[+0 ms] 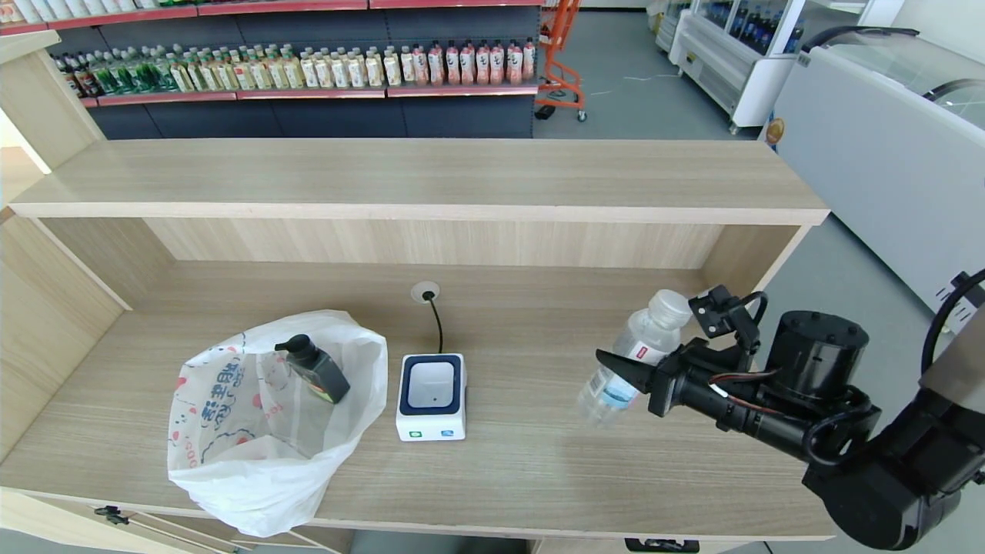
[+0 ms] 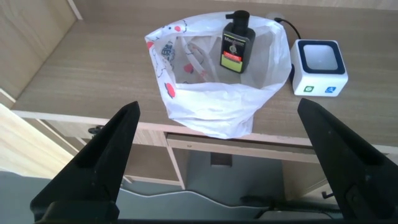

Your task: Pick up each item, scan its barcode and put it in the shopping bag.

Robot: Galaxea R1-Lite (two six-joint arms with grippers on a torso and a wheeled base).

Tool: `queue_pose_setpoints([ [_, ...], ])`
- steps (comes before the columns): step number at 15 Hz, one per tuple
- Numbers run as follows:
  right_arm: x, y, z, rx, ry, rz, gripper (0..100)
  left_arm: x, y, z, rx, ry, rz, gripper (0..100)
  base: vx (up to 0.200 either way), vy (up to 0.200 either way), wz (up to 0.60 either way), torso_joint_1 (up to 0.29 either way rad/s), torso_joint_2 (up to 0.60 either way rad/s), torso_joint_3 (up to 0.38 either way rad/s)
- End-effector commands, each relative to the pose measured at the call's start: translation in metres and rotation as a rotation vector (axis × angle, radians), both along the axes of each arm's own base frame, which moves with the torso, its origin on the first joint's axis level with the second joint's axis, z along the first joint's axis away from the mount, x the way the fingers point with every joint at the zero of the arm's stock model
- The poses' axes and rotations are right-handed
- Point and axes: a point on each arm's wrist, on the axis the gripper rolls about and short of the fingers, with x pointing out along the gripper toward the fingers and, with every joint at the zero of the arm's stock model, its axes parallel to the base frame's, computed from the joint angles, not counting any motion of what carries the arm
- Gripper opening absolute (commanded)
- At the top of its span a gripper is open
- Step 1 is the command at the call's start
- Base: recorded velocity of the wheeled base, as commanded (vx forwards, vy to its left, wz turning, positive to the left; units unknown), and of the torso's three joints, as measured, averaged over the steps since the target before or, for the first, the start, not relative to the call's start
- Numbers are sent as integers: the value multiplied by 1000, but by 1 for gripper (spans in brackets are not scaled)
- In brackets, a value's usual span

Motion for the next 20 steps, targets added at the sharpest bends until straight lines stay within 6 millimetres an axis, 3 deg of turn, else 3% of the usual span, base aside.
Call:
queue_pose_setpoints([
  [1,-17,8,24,60,-6,86,0,0,0,0,0,-1,1,100,0,0,0,0,0,0],
  [6,-43,31,44,152,40,329,0,0,0,0,0,-1,-1,100,0,0,0,0,0,0],
  [12,-63,64,49,283,187,491,0,0,0,0,0,-1,1,100,0,0,0,0,0,0],
  [16,-68,85,47,380,248,595,0,0,0,0,0,-1,1,100,0,0,0,0,0,0],
  [20,-67,90,41,362,252,602,0,0,0,0,0,-1,1,100,0,0,0,0,0,0],
])
